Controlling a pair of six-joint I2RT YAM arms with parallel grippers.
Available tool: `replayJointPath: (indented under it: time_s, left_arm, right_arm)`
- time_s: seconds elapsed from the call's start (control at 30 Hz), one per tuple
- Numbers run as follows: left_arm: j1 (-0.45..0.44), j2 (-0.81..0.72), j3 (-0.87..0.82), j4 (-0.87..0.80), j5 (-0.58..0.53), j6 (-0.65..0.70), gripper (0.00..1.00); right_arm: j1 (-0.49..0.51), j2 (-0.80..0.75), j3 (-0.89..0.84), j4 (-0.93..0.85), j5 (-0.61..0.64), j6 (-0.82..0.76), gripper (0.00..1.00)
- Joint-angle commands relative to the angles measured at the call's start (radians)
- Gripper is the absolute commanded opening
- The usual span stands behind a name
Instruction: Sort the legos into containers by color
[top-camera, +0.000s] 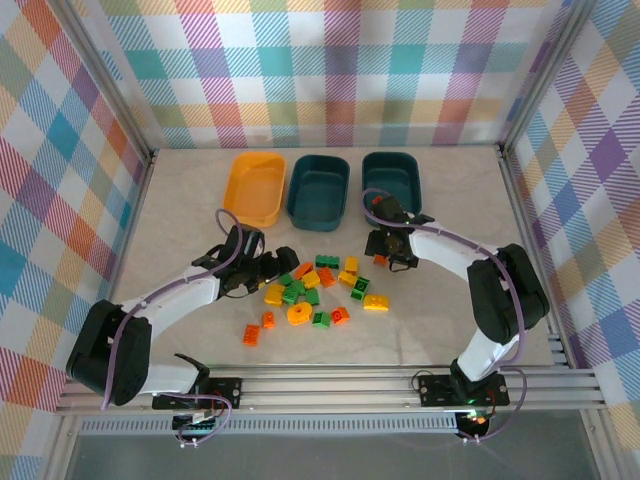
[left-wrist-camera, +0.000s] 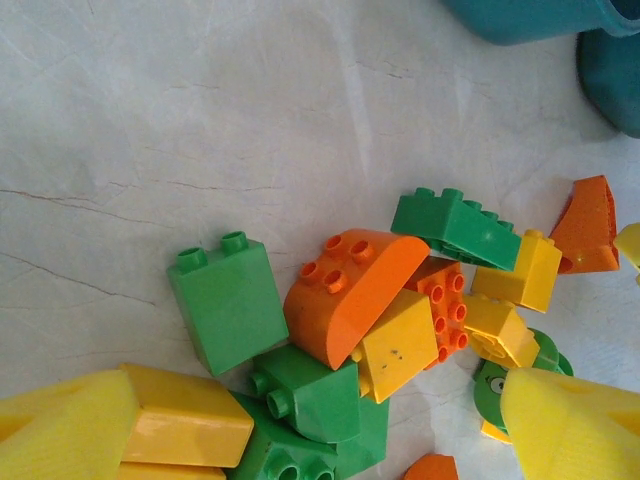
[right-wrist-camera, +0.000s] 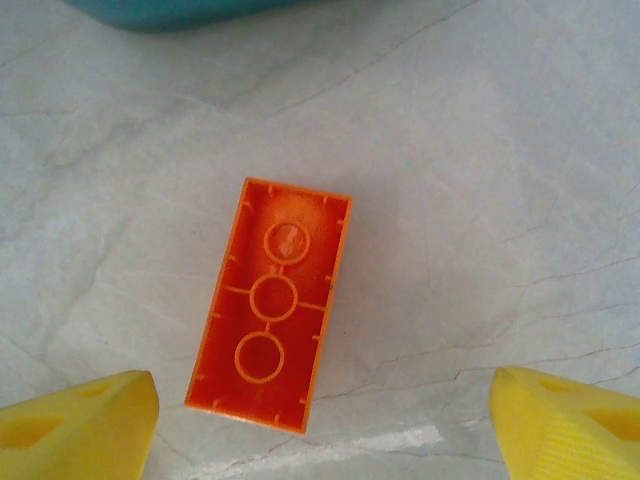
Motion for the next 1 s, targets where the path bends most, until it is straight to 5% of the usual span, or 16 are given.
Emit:
replayJointPath:
  time_s: [0.0, 0.27, 0.53, 0.7, 0.97]
  left_arm:
    - [-0.009, -0.024, 0.02, -0.021, -0.001, 0.022, 0.94]
    - [-0.009, -0.001, 0.038, -0.025, 0.012, 0.022, 0.95]
    - [-0.009, -0.005, 0.054, -0.046, 0.009, 0.041, 0.94]
    - [-0.008, -0.011, 0.049, -0.049, -0.006, 0.048, 0.95]
    - [-0.008, -0.028, 0.052, -0.072, -0.023, 0.054, 0.95]
  right_arm:
    - [-0.013, -0.026, -0.021, 0.025, -0.064, -0.004, 0.86]
    - [-0.035, 0.089, 0.014, 0.07, -0.132, 0.023, 0.82]
    - [-0.037, 0.134, 0.034, 0.086, -0.1, 0.017, 0.59]
    - [-0.037, 0.12, 0.03, 0.081, -0.076, -0.015, 0.33]
    - [-0.029, -0.001, -0.008, 0.062, -0.044, -0.05, 0.23]
